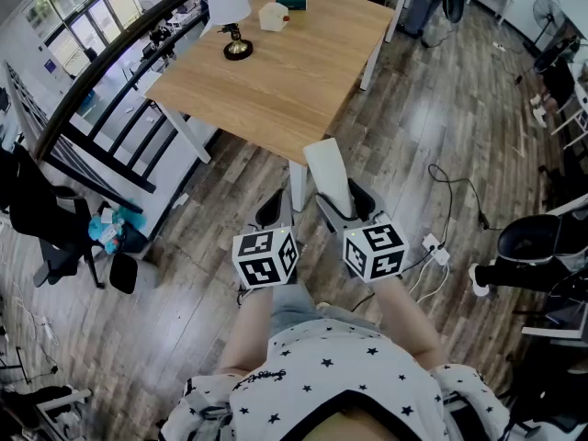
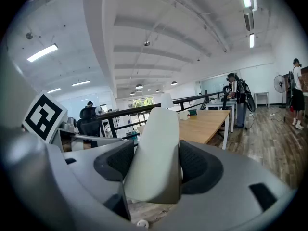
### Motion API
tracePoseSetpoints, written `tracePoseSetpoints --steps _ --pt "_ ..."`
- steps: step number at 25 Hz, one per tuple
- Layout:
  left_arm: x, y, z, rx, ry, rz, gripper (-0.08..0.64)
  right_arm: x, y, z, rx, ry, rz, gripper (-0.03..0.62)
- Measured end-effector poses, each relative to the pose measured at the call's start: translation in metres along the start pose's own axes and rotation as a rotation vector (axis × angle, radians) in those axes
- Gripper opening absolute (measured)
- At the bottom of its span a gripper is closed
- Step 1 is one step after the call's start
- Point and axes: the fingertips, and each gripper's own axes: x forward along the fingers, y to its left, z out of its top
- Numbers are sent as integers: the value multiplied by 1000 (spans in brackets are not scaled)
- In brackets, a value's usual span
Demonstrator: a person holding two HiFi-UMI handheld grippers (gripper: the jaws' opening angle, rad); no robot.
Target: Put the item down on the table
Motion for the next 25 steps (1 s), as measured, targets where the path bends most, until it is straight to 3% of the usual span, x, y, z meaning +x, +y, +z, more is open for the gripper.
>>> tracePoseSetpoints --steps 4,10,25 --pt "-40 -20 -1 46 -2 -7 12 -44 19 -8 18 -21 -18 290" --pt "-80 -34 -7 22 -34 21 12 -78 36 -10 29 -55 9 290" --pt "-105 -56 -8 36 -54 3 12 -99 43 1 -8 -80 11 290"
